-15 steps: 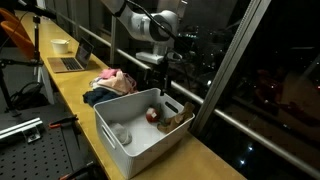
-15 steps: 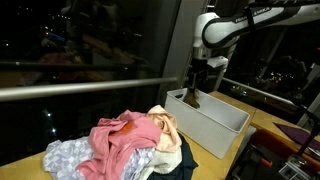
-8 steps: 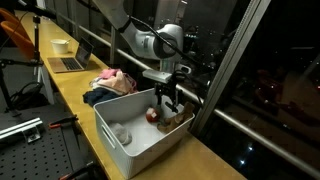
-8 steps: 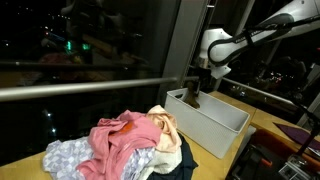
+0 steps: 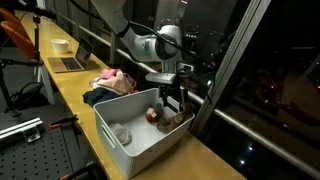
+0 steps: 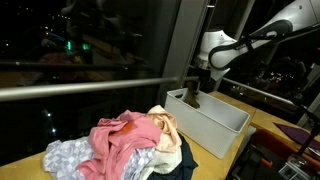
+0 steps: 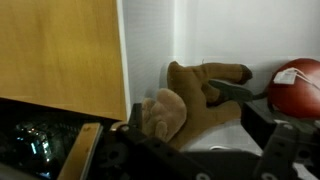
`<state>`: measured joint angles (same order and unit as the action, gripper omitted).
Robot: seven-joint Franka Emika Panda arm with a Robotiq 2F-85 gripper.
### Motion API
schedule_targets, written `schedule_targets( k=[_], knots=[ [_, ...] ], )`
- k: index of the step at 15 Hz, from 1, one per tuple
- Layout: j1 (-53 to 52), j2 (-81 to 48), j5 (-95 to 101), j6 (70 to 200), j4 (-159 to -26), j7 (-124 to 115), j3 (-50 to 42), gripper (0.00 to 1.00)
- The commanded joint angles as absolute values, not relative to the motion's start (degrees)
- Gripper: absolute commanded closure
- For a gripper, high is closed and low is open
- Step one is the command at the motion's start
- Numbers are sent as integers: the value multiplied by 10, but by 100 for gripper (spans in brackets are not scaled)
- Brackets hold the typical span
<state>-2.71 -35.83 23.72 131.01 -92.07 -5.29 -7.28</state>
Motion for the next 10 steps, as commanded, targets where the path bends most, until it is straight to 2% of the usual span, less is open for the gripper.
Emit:
schedule_targets(
  k=[1,10],
  knots=[
    [-31,-363,249,1367,-931,-67,-83,0],
    [-37,-378,253,1423,-932,-68,-105,0]
  ],
)
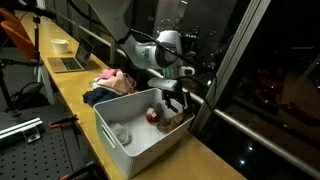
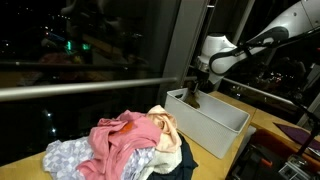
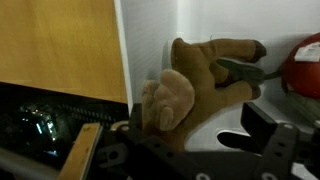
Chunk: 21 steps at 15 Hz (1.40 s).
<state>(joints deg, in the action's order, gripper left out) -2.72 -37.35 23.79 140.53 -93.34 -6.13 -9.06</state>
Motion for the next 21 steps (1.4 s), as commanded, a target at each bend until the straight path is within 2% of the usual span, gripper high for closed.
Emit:
schedule_targets(
  k=[1,10,12,21],
  knots=[
    [-37,-379,252,1423,-931,-66,-105,0],
    [-35,-400,248,1408,-907,-59,-106,0],
    [-34,-406,246,1408,-900,-58,-106,26],
    [-38,-413,247,1408,-899,-64,-111,95]
  ],
)
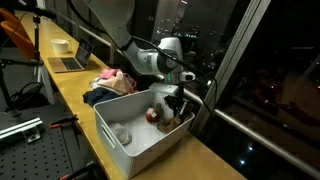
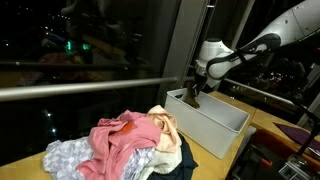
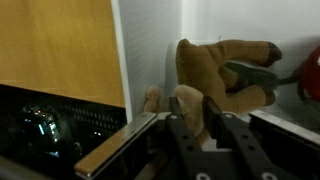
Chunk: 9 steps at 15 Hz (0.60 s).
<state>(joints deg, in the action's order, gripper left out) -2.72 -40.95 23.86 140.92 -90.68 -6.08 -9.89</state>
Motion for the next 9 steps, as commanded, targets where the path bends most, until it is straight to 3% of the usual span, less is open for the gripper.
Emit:
schedule_targets(
  k=[1,9],
  knots=[
    [-39,-411,248,1408,-902,-66,-112,99],
    [-90,-333,267,1411,-988,-100,-111,99]
  ],
)
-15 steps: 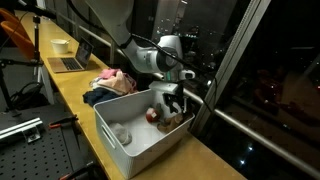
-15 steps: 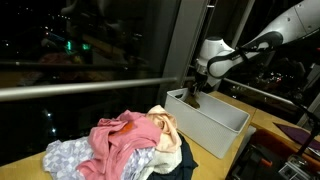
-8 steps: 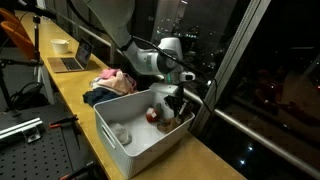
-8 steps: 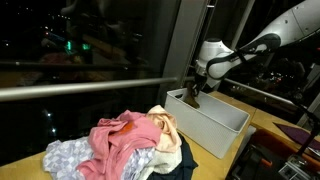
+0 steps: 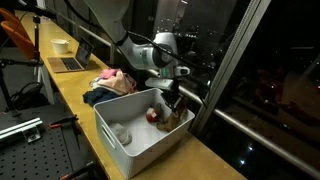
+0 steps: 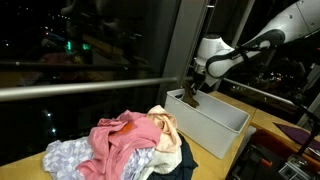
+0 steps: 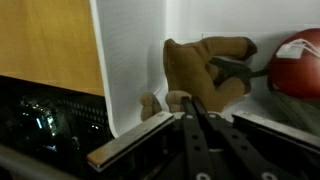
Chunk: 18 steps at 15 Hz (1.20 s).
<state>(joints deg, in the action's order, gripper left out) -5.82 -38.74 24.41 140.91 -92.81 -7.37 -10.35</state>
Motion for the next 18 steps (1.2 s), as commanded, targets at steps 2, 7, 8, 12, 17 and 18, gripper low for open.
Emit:
schedule_targets(
  k=[2,7,8,12,17,18],
  knots=[
    [-121,-297,286,1408,-1027,-130,-114,99],
    [-190,-213,370,1378,-1102,-242,-108,99],
    [-200,-195,391,1367,-1117,-267,-102,99],
    [-214,-125,456,1295,-1164,-352,-58,99],
    [-202,-72,466,1211,-1177,-391,25,99],
    [-203,-65,462,1194,-1171,-392,41,99]
  ],
)
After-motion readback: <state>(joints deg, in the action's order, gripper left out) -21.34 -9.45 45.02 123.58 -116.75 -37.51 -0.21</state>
